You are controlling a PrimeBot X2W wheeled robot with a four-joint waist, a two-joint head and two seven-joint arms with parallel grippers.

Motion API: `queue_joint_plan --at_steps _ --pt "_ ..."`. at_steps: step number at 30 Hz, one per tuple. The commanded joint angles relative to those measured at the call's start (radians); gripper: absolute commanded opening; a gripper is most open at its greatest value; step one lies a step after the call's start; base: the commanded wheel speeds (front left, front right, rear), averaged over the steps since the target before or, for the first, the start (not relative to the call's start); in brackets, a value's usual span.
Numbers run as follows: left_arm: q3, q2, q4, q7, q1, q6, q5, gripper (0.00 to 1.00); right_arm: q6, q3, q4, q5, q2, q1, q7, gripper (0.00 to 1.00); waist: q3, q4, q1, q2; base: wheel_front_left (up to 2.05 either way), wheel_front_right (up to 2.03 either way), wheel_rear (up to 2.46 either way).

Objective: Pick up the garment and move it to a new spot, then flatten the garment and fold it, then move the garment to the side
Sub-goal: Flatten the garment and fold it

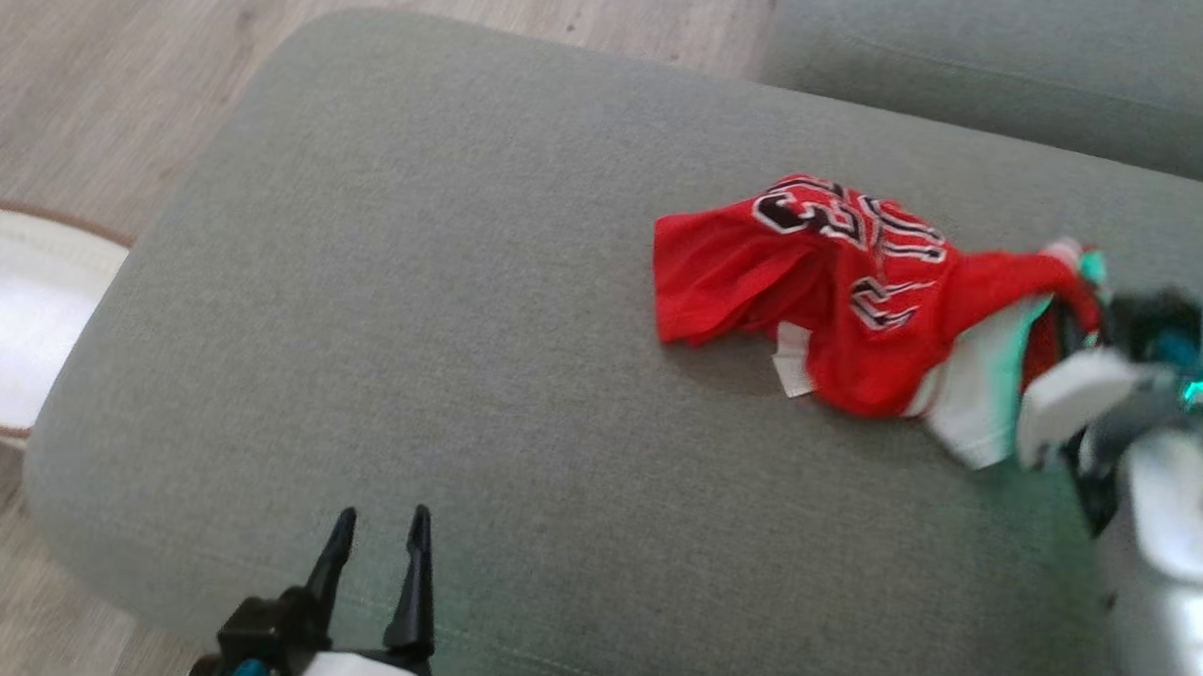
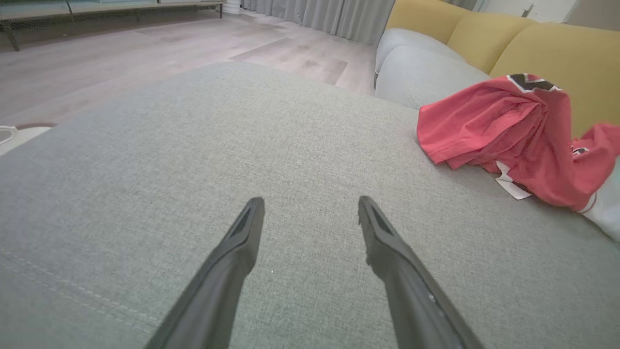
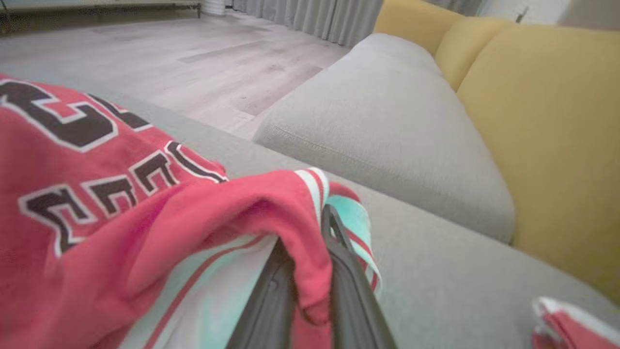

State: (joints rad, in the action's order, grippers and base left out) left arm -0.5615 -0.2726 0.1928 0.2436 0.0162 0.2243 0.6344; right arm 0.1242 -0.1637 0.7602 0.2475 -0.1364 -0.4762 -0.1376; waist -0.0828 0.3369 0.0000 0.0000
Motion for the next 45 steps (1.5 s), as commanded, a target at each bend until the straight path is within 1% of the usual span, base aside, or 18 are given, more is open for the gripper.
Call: queue_joint_plan --at_steps 1,4,8,9,10,11,15,21,24,28,31,34,37,42,43,44,45 --pt "0.025 -0.001 -0.021 0.014 -0.060 -0.004 -0.008 1.00 0.007 0.037 -0.015 0.013 -0.021 -0.070 0.013 0.00 -0.018 0.020 0.0000 0.0000 0.00 0.00 0.00" --pt "0.020 0.013 -0.011 0.015 -0.074 -0.014 -0.014 1.00 0.007 0.077 0.051 0.027 -0.055 -0.156 0.060 0.00 -0.043 0.049 0.0000 0.0000 0.00 0.00 0.00" --pt "0.020 0.034 0.002 0.016 -0.094 -0.022 -0.021 1.00 0.007 0.115 0.144 0.025 -0.064 -0.248 0.085 0.00 -0.080 0.077 0.0000 0.0000 0.00 0.00 0.00" --pt "0.022 0.039 0.004 0.017 -0.097 -0.024 -0.023 1.00 0.007 0.119 0.169 0.023 -0.062 -0.265 0.088 0.17 -0.086 0.080 0.0000 0.0000 0.00 0.00 0.00" --pt "0.023 0.044 0.007 0.017 -0.100 -0.026 -0.025 1.00 0.007 0.122 0.191 0.022 -0.060 -0.279 0.088 0.73 -0.091 0.082 0.0000 0.0000 0.00 0.00 0.00" --pt "0.025 0.048 0.009 0.017 -0.102 -0.028 -0.027 1.00 0.007 0.121 0.208 0.022 -0.059 -0.291 0.082 1.00 -0.095 0.083 0.0000 0.0000 0.00 0.00 0.00" --pt "0.041 0.058 0.017 0.018 -0.104 -0.030 -0.035 1.00 0.007 0.121 0.253 0.019 -0.048 -0.319 0.029 1.00 -0.095 0.068 0.0000 0.0000 0.00 0.00 0.00" --pt "0.065 0.054 0.016 0.018 -0.094 -0.036 -0.051 1.00 0.007 0.131 0.277 -0.011 -0.037 -0.318 -0.063 1.00 -0.050 0.003 0.0000 0.0000 0.00 0.00 0.00" --pt "0.072 0.047 0.014 0.018 -0.085 -0.038 -0.056 1.00 0.007 0.143 0.270 -0.049 -0.009 -0.275 -0.093 1.00 -0.017 -0.048 0.0000 0.0000 0.00 0.00 0.00" --pt "0.073 0.040 0.008 0.018 -0.076 -0.037 -0.057 1.00 0.007 0.173 0.272 -0.102 0.029 -0.209 -0.103 1.00 -0.009 -0.083 0.0000 0.0000 0.00 0.00 0.00" --pt "0.070 0.038 0.003 0.017 -0.077 -0.036 -0.059 1.00 0.007 0.201 0.283 -0.140 0.047 -0.168 -0.103 1.00 -0.020 -0.091 0.0000 0.0000 0.00 0.00 0.00" --pt "0.066 0.038 -0.002 0.015 -0.086 -0.036 -0.061 1.00 0.007 0.214 0.288 -0.154 0.049 -0.152 -0.101 1.00 -0.042 -0.088 0.0000 0.0000 0.00 0.00 0.00" --pt "0.064 0.038 -0.002 0.014 -0.093 -0.035 -0.063 1.00 0.007 0.200 0.291 -0.151 0.033 -0.154 -0.096 1.00 -0.063 -0.075 0.0000 0.0000 0.00 0.00 0.00" --pt "0.063 0.041 0.003 0.015 -0.100 -0.035 -0.065 1.00 0.007 0.184 0.308 -0.151 0.030 -0.163 -0.075 1.00 -0.080 -0.055 0.0000 0.0000 0.00 0.00 0.00" --pt "0.063 0.042 0.005 0.015 -0.102 -0.035 -0.065 1.00 0.007 0.182 0.310 -0.150 0.030 -0.165 -0.075 0.76 -0.082 -0.050 0.0000 0.0000 0.00 0.00 0.00" --pt "0.063 0.043 0.006 0.015 -0.102 -0.035 -0.065 1.00 0.007 0.181 0.310 -0.149 0.031 -0.166 -0.076 0.31 -0.083 -0.048 0.0000 0.0000 0.00 0.00 0.00" --pt "0.064 0.044 0.007 0.015 -0.103 -0.035 -0.065 1.00 0.007 0.180 0.310 -0.149 0.033 -0.167 -0.078 0.07 -0.083 -0.047 0.0000 0.0000 0.00 0.00 0.00"
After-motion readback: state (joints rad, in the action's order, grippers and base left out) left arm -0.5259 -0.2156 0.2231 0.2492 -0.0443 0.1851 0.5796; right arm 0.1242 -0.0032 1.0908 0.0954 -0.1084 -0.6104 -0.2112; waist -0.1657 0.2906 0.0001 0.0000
